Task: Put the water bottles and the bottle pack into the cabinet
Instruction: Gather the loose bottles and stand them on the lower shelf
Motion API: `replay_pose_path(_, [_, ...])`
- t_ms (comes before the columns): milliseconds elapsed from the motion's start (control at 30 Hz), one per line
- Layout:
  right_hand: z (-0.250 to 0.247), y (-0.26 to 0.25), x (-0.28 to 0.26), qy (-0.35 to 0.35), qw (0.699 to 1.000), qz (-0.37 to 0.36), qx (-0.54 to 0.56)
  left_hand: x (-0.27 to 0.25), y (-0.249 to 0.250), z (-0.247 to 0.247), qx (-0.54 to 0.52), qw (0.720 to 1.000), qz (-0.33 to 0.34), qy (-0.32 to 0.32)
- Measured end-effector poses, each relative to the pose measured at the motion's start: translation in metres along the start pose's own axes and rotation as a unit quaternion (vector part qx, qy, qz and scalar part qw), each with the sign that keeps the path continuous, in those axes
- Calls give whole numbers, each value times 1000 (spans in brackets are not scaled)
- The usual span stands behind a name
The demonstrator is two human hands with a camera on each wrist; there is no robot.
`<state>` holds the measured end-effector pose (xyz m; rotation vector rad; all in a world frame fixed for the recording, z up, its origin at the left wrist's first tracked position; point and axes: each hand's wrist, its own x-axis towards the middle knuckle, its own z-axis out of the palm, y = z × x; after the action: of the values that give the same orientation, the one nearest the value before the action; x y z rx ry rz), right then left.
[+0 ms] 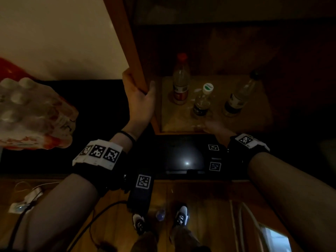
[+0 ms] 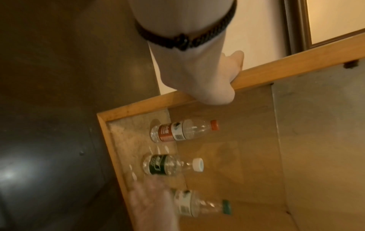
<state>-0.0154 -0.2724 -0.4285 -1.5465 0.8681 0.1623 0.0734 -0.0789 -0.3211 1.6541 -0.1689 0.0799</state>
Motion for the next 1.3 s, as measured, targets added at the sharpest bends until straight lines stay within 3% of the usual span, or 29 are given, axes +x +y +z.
replay_pose_path(100, [-2, 12, -32, -74, 994, 57, -48, -4, 4, -2, 34, 999, 6, 16])
replay_pose_path(167, [-5, 21, -54, -80, 993, 65, -60, -3, 3, -3, 75, 997, 15, 29])
replay_pose_path(300, [-7, 44, -98, -25, 995, 82, -56, -15, 5, -8, 91, 996, -5, -20])
replay_pose_path(433, [9, 68, -147, 36, 993, 112, -15, -41, -13, -32, 127, 984, -89, -83])
replay_pose_path(500, [24, 81, -171, 76, 991, 113, -4, -57, -30, -53, 110, 976, -124, -144])
replay_pose_path(567, [42, 99, -192, 99, 988, 115, -16, -78, -44, -72, 113, 950, -168, -239])
replay_pose_path(667, [68, 130, -216, 77, 988, 130, -19, -108, -63, -92, 165, 880, -216, -389])
replay_pose_path(767, [87, 163, -238, 39, 988, 138, -61, -137, -84, -105, 203, 831, -246, -455])
replay_pose_path(967, [100, 227, -286, -5, 981, 173, -89, -205, -128, -124, 232, 793, -276, -490])
replay_pose_path(1200, [108, 322, -318, 80, 963, 253, -40, -271, -191, -137, 286, 749, -326, -501])
replay_pose_path(1300, [111, 368, -323, 101, 955, 276, -31, -300, -227, -140, 314, 743, -338, -484])
